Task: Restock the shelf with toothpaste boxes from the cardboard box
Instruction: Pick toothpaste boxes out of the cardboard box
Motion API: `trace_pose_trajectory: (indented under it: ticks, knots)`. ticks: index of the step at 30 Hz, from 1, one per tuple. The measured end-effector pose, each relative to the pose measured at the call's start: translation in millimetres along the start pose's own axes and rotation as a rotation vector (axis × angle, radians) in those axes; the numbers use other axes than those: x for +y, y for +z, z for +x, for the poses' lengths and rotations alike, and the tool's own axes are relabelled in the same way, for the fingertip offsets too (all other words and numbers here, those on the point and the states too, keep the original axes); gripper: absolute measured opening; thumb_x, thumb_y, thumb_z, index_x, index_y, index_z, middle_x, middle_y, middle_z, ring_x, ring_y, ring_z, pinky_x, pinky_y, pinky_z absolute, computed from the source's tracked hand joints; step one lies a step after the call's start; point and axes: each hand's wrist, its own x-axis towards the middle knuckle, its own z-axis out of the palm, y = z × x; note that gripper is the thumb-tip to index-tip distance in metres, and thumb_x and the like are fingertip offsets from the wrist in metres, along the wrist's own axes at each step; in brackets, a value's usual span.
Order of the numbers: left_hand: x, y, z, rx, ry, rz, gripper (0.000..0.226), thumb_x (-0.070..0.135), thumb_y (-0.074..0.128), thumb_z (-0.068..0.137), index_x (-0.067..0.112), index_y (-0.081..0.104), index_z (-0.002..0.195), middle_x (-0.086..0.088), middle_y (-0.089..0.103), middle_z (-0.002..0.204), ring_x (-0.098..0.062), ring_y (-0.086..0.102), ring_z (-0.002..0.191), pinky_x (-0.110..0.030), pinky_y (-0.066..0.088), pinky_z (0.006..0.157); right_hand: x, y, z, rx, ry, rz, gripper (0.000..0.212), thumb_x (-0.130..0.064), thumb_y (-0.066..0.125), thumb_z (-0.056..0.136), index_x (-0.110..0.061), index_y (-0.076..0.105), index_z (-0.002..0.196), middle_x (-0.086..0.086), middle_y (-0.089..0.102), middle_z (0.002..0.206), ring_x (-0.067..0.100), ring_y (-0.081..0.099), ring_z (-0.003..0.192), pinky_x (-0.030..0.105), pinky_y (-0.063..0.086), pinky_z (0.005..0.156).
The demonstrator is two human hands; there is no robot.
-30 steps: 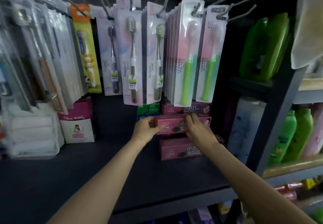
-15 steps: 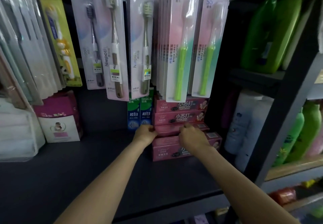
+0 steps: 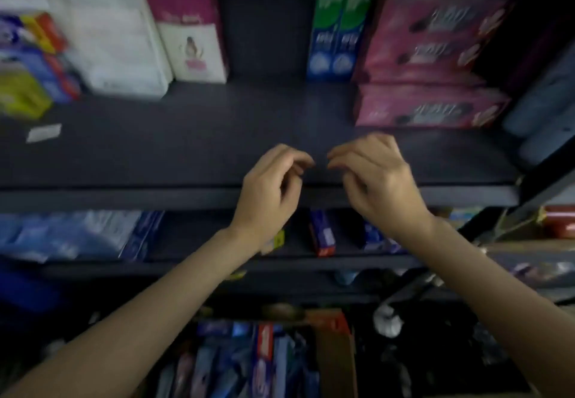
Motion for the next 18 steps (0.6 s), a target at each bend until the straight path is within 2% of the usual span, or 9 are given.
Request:
trace_pose_trajectory:
  ticks: [4, 7, 9, 10, 11, 13, 14, 16, 18]
  knots:
    - [-32, -34, -133, -0.195, -0.053, 0.128, 0.023, 0.001, 0.041, 0.084, -0.001, 0.064, 0.084, -0.01, 0.062, 0.083, -0.016, 0.053, 0.082, -0.02, 0.042, 0.078, -74, 45, -72, -0.24, -0.105, 0.265, 0.031, -0.004, 0.04, 0.09, -0.002, 0.067, 0.076, 0.011, 0.067, 0.081, 0.028, 0.057, 0.071, 0.033, 0.041, 0.076]
    - [-59, -49, -228, -0.47, -0.183, 0.233, 0.022, 0.01, 0.041, 0.086, 0.011, 0.062, 0.092, -0.004, 0.063, 0.091, -0.014, 0.055, 0.085, -0.022, 0.044, 0.077, -110, 94, -133, -0.51, -0.088, 0.331, 0.031, -0.008, 0.039, 0.091, -0.007, 0.067, 0.076, 0.006, 0.064, 0.076, 0.026, 0.058, 0.069, 0.032, 0.045, 0.072]
    - [-75, -54, -277, -0.644, -0.343, 0.273, 0.024, 0.013, 0.041, 0.084, 0.016, 0.059, 0.099, -0.003, 0.062, 0.096, -0.015, 0.059, 0.085, -0.02, 0.041, 0.073, -126, 125, -168, -0.696, -0.043, 0.318, 0.023, -0.008, 0.045, 0.082, -0.012, 0.068, 0.078, 0.003, 0.065, 0.075, 0.023, 0.064, 0.069, 0.029, 0.049, 0.066]
    - [-82, -55, -297, -0.698, -0.453, 0.277, 0.026, 0.012, 0.042, 0.085, 0.016, 0.059, 0.104, -0.003, 0.061, 0.103, -0.018, 0.06, 0.087, -0.018, 0.038, 0.07, -132, 140, -185, -0.823, -0.005, 0.284, 0.022, -0.008, 0.048, 0.079, -0.013, 0.069, 0.083, 0.004, 0.067, 0.082, 0.022, 0.067, 0.074, 0.026, 0.05, 0.065]
    - [-91, -54, -314, -0.725, -0.568, 0.282, 0.028, 0.01, 0.042, 0.089, 0.015, 0.058, 0.112, -0.004, 0.059, 0.11, -0.02, 0.06, 0.09, -0.017, 0.034, 0.067, -136, 155, -201, -0.977, 0.041, 0.25, 0.024, -0.006, 0.05, 0.08, -0.011, 0.068, 0.095, 0.006, 0.067, 0.095, 0.022, 0.067, 0.087, 0.025, 0.051, 0.07]
    - [-106, -51, -342, -0.816, -0.81, 0.28, 0.03, 0.009, 0.042, 0.093, 0.013, 0.054, 0.12, -0.007, 0.056, 0.117, -0.023, 0.057, 0.096, -0.02, 0.032, 0.067, -137, 184, -246, -1.303, 0.155, 0.221, 0.033, -0.002, 0.043, 0.091, -0.007, 0.056, 0.121, 0.01, 0.057, 0.122, 0.024, 0.055, 0.114, 0.03, 0.041, 0.093]
    - [-113, -48, -354, -0.841, -0.888, 0.257, 0.03, 0.008, 0.042, 0.093, 0.012, 0.054, 0.12, -0.008, 0.057, 0.118, -0.023, 0.057, 0.099, -0.02, 0.033, 0.069, -138, 195, -267, -1.457, 0.262, 0.209, 0.033, -0.003, 0.04, 0.094, -0.007, 0.052, 0.125, 0.011, 0.054, 0.127, 0.026, 0.051, 0.117, 0.032, 0.038, 0.098]
    - [-122, -41, -375, -0.881, -0.973, 0.211, 0.029, 0.008, 0.043, 0.093, 0.009, 0.053, 0.12, -0.009, 0.059, 0.118, -0.022, 0.057, 0.103, -0.014, 0.031, 0.069, -144, 206, -300, -1.614, 0.456, 0.177, 0.03, -0.005, 0.043, 0.094, -0.004, 0.052, 0.123, 0.015, 0.053, 0.126, 0.029, 0.053, 0.112, 0.037, 0.043, 0.096]
    - [-128, -32, -390, -0.975, -1.024, 0.176, 0.028, 0.009, 0.045, 0.093, 0.008, 0.051, 0.12, -0.01, 0.059, 0.119, -0.023, 0.056, 0.107, -0.016, 0.036, 0.076, -156, 211, -326, -1.676, 0.513, 0.175, 0.03, -0.007, 0.044, 0.094, -0.007, 0.051, 0.124, 0.015, 0.053, 0.128, 0.03, 0.053, 0.113, 0.039, 0.045, 0.094]
